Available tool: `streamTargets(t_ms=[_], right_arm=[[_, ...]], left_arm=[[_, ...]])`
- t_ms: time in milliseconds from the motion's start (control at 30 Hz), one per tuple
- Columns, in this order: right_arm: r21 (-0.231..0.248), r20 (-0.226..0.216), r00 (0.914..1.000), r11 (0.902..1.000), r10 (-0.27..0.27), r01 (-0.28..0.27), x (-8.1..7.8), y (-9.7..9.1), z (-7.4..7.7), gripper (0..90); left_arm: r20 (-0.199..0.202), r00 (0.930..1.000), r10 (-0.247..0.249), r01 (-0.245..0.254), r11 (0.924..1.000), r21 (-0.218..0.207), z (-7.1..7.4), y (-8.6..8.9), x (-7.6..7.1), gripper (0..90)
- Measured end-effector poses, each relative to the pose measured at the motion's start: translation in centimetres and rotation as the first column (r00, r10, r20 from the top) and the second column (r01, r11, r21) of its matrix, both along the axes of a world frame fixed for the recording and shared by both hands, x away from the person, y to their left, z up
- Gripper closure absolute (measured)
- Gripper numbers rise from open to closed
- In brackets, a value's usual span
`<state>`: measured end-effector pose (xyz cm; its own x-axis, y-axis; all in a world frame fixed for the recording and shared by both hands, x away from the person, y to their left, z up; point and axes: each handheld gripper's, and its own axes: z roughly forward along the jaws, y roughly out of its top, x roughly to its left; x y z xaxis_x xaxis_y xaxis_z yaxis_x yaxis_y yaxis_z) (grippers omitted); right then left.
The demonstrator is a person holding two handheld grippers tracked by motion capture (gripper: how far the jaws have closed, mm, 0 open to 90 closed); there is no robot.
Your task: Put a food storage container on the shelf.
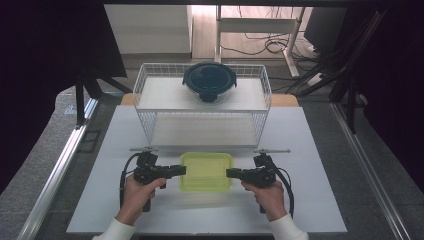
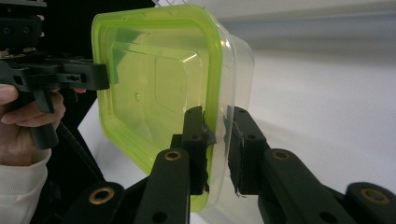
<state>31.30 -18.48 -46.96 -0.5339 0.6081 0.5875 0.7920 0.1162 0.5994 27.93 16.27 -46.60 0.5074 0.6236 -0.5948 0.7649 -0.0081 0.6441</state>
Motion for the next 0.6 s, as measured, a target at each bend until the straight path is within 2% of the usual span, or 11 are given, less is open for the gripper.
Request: streamTargets(t_ms=[267,500,600], right_arm=[[0.022,0.058,0.9982,0.9997,0.011,-0.012,-0.9,0.0,2.1,76.8],[0.018,0.108,0.9938,0.9995,0.025,-0.027,-1.5,-0.1,3.4,76.8],[0.021,0.114,0.9932,0.9994,0.024,-0.027,-1.7,-0.2,3.7,76.8]], left_arm=[[0.064,0.998,0.004,-0.004,1.0,-0.001,1.8,0.2,-1.0,77.1],[0.093,0.9956,0.004,-0.003,1.0,-0.005,2.7,0.2,-1.5,77.5],[0.107,0.9943,0.002,-0.002,1.0,-0.002,3.1,0.2,-1.7,77.4]])
